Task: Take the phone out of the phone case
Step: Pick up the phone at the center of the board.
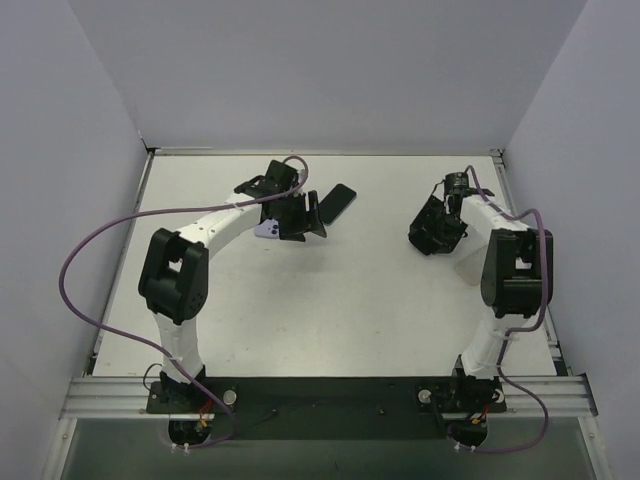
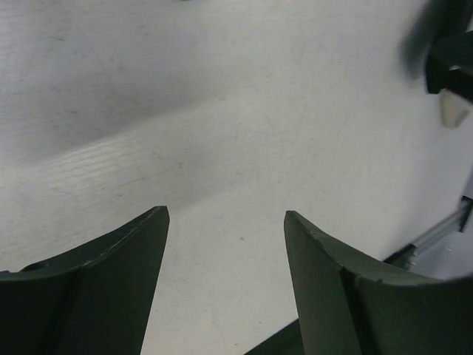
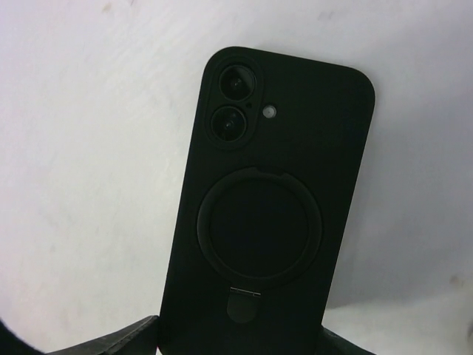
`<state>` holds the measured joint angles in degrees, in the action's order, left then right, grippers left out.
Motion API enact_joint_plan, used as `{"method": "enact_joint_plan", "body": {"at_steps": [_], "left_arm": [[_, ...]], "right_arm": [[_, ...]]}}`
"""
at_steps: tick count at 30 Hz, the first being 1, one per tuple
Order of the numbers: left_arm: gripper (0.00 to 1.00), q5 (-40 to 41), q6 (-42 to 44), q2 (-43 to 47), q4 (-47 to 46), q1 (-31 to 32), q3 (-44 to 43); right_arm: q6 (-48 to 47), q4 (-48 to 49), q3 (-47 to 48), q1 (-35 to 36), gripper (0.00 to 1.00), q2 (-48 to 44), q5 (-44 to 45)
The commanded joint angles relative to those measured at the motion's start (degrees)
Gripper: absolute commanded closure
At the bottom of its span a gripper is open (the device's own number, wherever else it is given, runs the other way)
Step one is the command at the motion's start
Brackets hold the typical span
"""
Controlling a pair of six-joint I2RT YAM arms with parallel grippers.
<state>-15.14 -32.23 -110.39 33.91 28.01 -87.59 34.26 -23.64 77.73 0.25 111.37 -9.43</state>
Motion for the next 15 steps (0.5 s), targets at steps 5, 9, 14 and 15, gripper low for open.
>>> {"method": "enact_joint_plan", "body": {"at_steps": [5, 9, 14, 15], "left_arm": [[0.28, -21.93, -18.89, 0.18, -22.62, 0.03, 5.58], [0.28, -24.68, -24.36, -1.06, -28.19, 1.52, 7.08], [0.28, -28.44, -32.09, -4.73, -37.47, 4.59, 7.35], [0.28, -28.63, -33.06, -5.36, -38.73, 5.82, 7.35]], "right_arm": [[-3.41, 6.41, -18.48, 2.21, 1.00, -18.28, -17.10], [-4.55, 7.38, -24.81, 3.53, 1.00, -26.36, -20.10], [-4.99, 8.61, -31.92, 4.14, 1.00, -32.96, -23.78], [-4.99, 8.78, -32.73, 4.40, 1.00, -33.58, -24.05]]}}
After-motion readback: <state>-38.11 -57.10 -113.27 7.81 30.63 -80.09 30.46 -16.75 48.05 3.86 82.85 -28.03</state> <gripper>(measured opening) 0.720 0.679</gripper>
